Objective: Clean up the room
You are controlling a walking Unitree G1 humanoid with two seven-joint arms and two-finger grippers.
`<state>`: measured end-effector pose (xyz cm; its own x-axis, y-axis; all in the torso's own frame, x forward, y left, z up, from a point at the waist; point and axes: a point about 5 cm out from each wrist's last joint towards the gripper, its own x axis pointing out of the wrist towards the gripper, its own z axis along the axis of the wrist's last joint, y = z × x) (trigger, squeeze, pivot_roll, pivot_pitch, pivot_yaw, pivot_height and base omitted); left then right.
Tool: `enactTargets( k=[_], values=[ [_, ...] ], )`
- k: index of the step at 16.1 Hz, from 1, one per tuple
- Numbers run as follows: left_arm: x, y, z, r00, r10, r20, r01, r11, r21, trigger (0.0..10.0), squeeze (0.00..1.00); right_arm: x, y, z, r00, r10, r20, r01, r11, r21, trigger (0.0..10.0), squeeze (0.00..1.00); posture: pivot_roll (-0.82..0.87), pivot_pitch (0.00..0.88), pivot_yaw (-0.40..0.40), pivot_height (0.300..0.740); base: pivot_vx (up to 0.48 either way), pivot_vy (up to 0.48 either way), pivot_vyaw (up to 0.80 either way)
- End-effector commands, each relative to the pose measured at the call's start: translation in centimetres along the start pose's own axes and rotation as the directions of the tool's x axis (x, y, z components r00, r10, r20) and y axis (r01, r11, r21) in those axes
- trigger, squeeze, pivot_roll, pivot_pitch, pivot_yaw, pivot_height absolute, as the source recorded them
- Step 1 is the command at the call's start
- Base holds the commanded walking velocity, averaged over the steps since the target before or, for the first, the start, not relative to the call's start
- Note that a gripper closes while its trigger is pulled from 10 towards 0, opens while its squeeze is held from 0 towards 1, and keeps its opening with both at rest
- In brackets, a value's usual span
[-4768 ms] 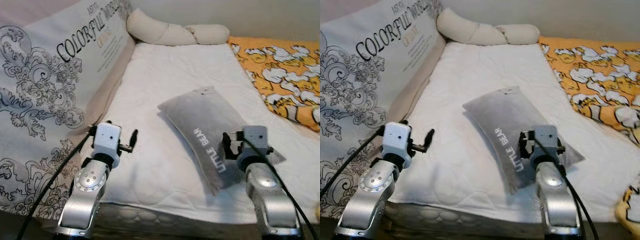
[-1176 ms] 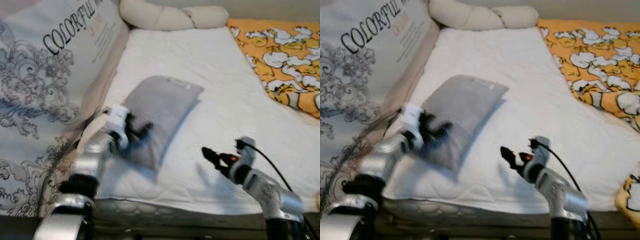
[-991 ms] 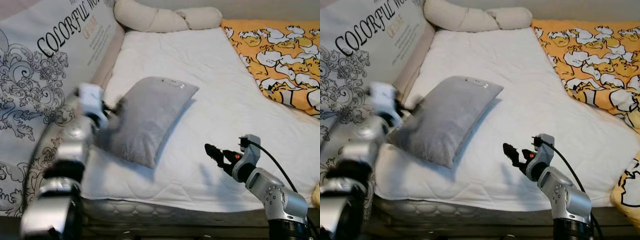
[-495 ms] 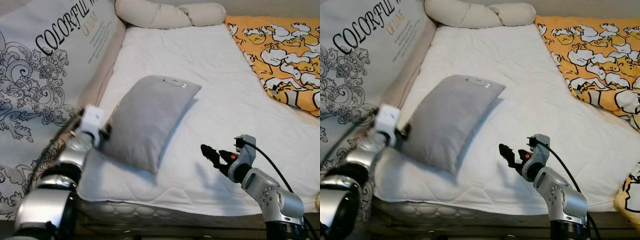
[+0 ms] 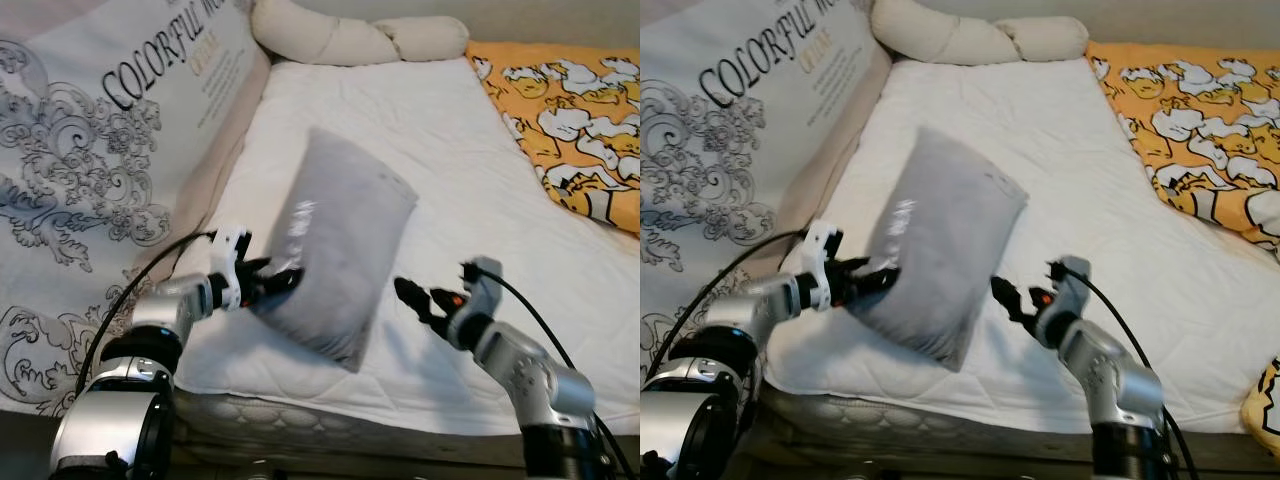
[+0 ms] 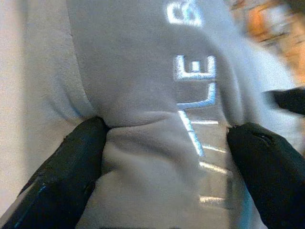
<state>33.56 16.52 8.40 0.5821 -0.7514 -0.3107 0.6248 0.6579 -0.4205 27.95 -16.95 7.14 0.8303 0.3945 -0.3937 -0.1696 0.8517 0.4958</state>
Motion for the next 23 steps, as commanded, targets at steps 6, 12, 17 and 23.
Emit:
enactTargets(
  k=[6,12,17,23],
  values=[
    [-2.7,0.9,5.2,0.985,0.082,0.150,-0.096,0.992,0.086,10.0,0.00,0.9,-0.4,1.6,1.000,-0.002,0.027,0.002,1.000,-0.027,10.0,0.00,-0.03,0.000,0.050,0.740,0.000,0.000,0.00],
    [-4.3,4.0,5.8,0.868,0.426,0.254,-0.464,0.879,0.113,10.0,1.00,1.6,-0.9,2.2,0.996,-0.049,0.080,0.049,0.999,0.006,10.0,1.00,-0.04,0.000,0.048,0.740,0.000,0.000,0.00],
    [-3.9,5.0,5.7,0.725,0.624,0.293,-0.667,0.742,0.069,10.0,1.00,3.3,0.4,1.6,0.992,0.075,0.098,-0.089,0.986,0.140,10.0,1.00,-0.11,0.000,0.038,0.740,0.000,0.000,0.00],
    [2.1,1.0,5.6,0.827,0.471,0.308,-0.529,0.837,0.139,10.0,1.00,2.6,0.7,0.1,0.999,0.043,-0.003,-0.043,0.997,-0.063,10.0,1.00,-0.14,0.000,0.033,0.740,0.000,0.000,0.00]
  ],
)
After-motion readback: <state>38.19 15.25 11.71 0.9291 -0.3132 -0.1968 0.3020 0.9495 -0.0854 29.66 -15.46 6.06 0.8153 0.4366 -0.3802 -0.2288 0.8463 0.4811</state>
